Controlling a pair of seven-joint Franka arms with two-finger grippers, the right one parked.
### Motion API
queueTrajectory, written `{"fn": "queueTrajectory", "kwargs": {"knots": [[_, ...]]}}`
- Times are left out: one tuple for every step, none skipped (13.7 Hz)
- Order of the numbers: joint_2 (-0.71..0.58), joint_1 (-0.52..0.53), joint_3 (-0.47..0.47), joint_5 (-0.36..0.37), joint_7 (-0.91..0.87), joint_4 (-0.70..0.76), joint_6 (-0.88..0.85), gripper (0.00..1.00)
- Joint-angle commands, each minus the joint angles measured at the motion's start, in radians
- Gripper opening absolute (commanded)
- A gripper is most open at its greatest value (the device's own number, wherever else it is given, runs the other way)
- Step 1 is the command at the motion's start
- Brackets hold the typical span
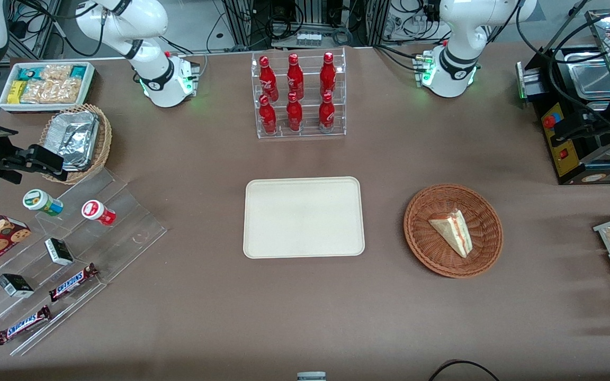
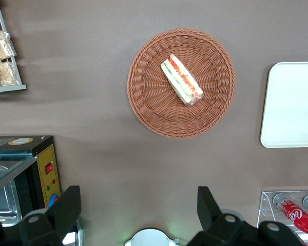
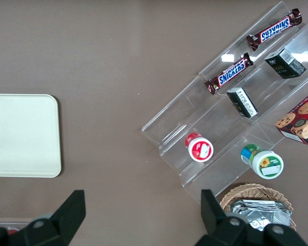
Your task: Place sandwich from basket to tray
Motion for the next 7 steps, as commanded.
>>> {"fn": "queueTrajectory", "kwargs": {"knots": [[-0.003, 0.021, -0.014, -0.014, 0.02, 0.004, -0.021, 1.0], [-0.002, 0.019, -0.014, -0.016, 0.02, 0.004, -0.021, 1.0], [0.006, 0.019, -0.014, -0.007, 0.02, 0.004, -0.018, 1.0], [0.01, 0.014, -0.014, -0.002, 0.017, -0.006, -0.009, 1.0], [0.021, 0.008, -0.014, 0.002, 0.007, -0.016, 0.004, 1.0], [0.035, 0.004, -0.014, 0.012, -0.016, -0.036, 0.036, 1.0], [0.043, -0.01, -0.014, 0.021, -0.076, -0.071, 0.08, 1.0]]}}
